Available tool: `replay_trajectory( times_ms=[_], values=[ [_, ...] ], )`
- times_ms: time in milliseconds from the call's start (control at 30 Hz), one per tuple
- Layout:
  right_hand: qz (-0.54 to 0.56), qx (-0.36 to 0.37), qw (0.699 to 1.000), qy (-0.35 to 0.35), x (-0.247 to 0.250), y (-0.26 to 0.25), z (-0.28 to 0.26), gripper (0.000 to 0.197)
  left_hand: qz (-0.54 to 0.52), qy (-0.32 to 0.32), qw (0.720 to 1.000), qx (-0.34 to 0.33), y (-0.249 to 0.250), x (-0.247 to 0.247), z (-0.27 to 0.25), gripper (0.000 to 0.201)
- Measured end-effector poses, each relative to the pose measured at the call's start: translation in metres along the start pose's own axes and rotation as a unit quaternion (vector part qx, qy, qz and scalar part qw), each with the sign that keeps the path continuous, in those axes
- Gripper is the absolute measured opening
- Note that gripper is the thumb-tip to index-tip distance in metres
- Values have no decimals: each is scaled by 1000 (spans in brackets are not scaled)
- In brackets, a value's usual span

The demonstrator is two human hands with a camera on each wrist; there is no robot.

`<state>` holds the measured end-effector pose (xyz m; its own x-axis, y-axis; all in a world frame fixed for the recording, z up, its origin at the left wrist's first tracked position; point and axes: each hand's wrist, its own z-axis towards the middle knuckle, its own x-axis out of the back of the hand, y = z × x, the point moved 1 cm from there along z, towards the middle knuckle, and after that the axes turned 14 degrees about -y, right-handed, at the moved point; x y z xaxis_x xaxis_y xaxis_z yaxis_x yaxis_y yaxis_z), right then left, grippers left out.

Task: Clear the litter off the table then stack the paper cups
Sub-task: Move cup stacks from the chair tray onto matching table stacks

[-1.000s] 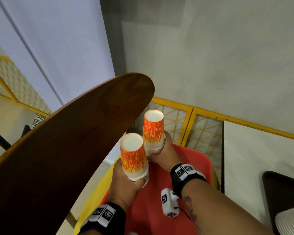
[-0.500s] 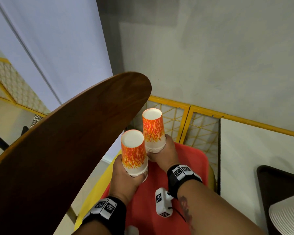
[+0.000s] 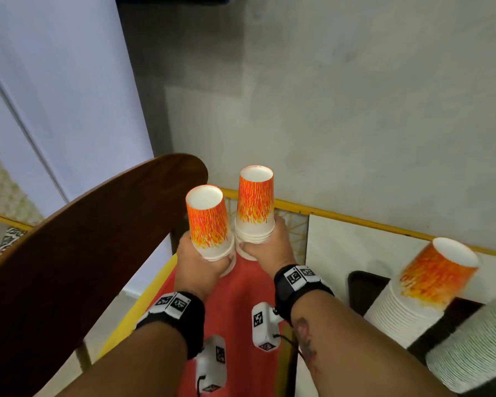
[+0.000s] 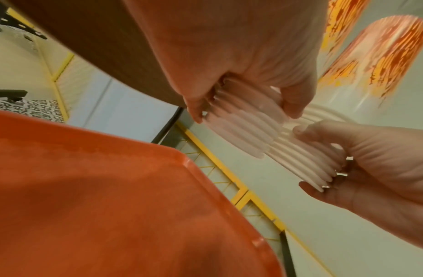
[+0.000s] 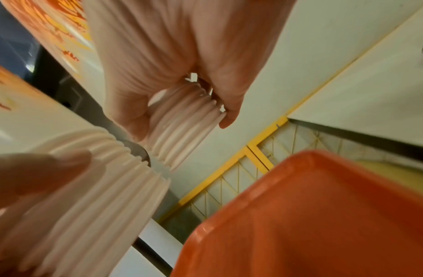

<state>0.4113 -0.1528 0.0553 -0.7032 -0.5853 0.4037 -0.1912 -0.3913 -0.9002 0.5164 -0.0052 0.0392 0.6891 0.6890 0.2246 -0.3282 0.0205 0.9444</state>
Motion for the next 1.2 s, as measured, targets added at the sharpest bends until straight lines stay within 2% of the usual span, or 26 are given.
replay_trajectory(
  times_ms=[100, 200, 267, 400, 467, 567, 767, 900, 1000, 1067, 1200],
  values=[
    [-1, 21, 1000, -4, 42, -33, -26, 65, -6, 17, 999, -51, 47, -20, -13, 43],
    [-6, 34, 999, 2, 92, -69, -61, 76, -21, 12, 995, -101, 91, -44, -24, 34],
    [-9, 45, 999, 24, 127, -89, -85, 83, -39, 6, 992, -117, 115, -61, -33, 35],
    [-32, 79, 992, 95, 193, -116, -125, 85, -66, -24, 989, -129, 167, -101, -58, 33],
    [-52, 84, 986, 133, 221, -121, -141, 84, -71, -33, 988, -136, 188, -118, -71, 30],
    [-60, 73, 981, 169, 252, -113, -158, 82, -81, -49, 987, -133, 210, -139, -89, 39],
    [-65, 5, 976, 209, 277, -73, -166, 84, -67, -85, 984, -139, 232, -159, -94, 41],
    [-54, -50, 978, 193, 277, -43, -161, 85, -50, -91, 985, -134, 240, -164, -90, 49],
    [-35, -105, 980, 168, 270, -15, -164, 78, -41, -97, 986, -131, 246, -166, -87, 57],
    [-26, -149, 977, 147, 261, 8, -170, 83, -38, -106, 985, -130, 252, -168, -85, 58],
    [12, -159, 979, 127, 253, 31, -183, 91, -28, -130, 981, -143, 267, -177, -76, 55]
  ],
)
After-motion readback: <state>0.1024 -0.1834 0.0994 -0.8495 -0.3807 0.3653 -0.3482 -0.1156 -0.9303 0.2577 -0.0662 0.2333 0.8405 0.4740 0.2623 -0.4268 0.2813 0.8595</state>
